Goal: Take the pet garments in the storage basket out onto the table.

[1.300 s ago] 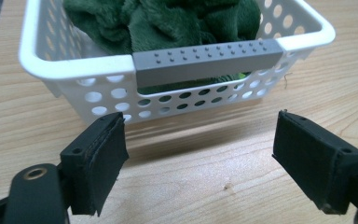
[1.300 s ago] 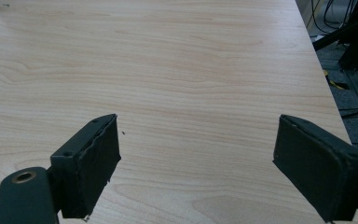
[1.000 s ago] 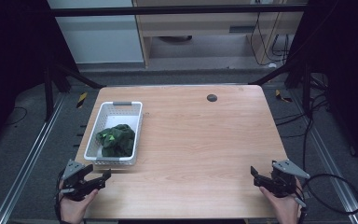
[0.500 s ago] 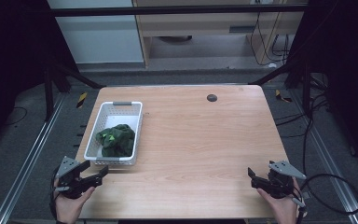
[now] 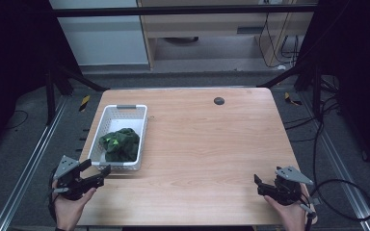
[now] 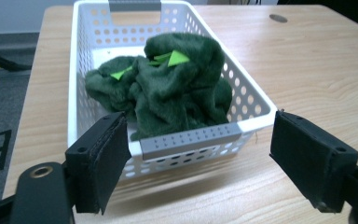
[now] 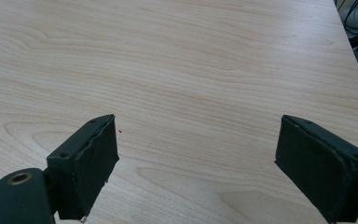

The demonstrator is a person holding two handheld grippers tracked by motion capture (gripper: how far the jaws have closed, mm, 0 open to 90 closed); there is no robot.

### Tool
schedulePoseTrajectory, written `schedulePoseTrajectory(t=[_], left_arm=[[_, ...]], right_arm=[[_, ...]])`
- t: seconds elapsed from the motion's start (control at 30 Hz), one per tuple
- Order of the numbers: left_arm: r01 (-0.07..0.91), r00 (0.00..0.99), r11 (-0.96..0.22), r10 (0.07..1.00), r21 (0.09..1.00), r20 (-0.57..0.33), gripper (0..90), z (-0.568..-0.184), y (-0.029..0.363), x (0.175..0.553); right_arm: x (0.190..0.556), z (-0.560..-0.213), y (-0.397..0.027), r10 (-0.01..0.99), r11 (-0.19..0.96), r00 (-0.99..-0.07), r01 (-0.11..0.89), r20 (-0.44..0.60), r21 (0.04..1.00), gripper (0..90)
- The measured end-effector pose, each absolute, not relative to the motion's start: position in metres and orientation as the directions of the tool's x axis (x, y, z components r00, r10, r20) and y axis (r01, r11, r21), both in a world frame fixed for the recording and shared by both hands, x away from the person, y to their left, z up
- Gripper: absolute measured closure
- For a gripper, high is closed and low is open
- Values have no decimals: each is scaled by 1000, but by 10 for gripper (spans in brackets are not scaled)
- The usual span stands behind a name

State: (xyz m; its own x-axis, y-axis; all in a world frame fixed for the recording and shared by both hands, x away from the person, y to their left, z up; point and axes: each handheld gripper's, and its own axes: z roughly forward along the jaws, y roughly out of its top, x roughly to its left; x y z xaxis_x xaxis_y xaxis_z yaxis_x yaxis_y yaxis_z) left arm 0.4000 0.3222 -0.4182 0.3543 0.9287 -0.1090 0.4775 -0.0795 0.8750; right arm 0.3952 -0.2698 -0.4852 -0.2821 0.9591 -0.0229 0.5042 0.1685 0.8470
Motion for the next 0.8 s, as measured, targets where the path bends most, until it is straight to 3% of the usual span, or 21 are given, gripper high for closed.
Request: schedulePoseTrajectory(t=[0.8], left_arm=[[460, 377, -99, 922, 883, -93, 164, -390, 322, 436]], right_arm=[[398, -487, -269, 959, 179, -282, 520, -30, 835, 117]])
